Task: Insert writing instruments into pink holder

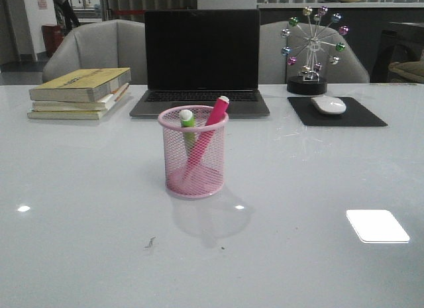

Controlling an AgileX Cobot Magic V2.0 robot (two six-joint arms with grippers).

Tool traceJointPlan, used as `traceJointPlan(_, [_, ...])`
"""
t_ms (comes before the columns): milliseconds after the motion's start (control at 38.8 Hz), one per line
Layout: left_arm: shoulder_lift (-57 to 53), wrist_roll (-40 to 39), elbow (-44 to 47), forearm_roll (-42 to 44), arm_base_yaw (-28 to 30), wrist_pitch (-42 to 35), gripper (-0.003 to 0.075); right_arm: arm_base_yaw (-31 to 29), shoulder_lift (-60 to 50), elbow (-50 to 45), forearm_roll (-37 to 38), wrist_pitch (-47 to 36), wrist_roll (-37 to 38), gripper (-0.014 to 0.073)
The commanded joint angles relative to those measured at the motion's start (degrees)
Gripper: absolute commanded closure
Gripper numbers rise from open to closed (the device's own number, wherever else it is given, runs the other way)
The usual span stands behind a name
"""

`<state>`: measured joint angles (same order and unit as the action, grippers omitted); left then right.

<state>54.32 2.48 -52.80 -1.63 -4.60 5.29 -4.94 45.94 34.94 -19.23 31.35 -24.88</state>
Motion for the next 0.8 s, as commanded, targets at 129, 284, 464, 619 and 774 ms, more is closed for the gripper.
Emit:
traceJointPlan(129, [-5.4,0.1,0.4,-0.1,2.4,10.2,0.0293,-0.4,-0.6,1.7,-0.3,-4.3,-0.6,0.0125])
traceJointPlan(284, [-7.6,-0.1,5.7,-1.4,2.4,10.8,0.0293,-0.4,-0.6,1.7,-0.3,-4.3,-0.6,0.0125])
traceJointPlan(464, [-10.6,-0.1,13.3,-1.7,2.4,10.8,0.0293,-0.4,-0.6,1.7,-0.3,-4.3,-0.6,0.0125])
traceJointPlan(619, [-13.6,-0.1,16.5,-1.7,2.4,10.8,0.0293,-0.4,-0.6,1.7,-0.3,-4.3,-0.6,0.0125])
traceJointPlan(774, [-14.9,-0.1,16.5,-1.7,2.4,9.2,0.0294,-0.4,-0.6,1.7,-0.3,-4.2,-0.6,0.0183])
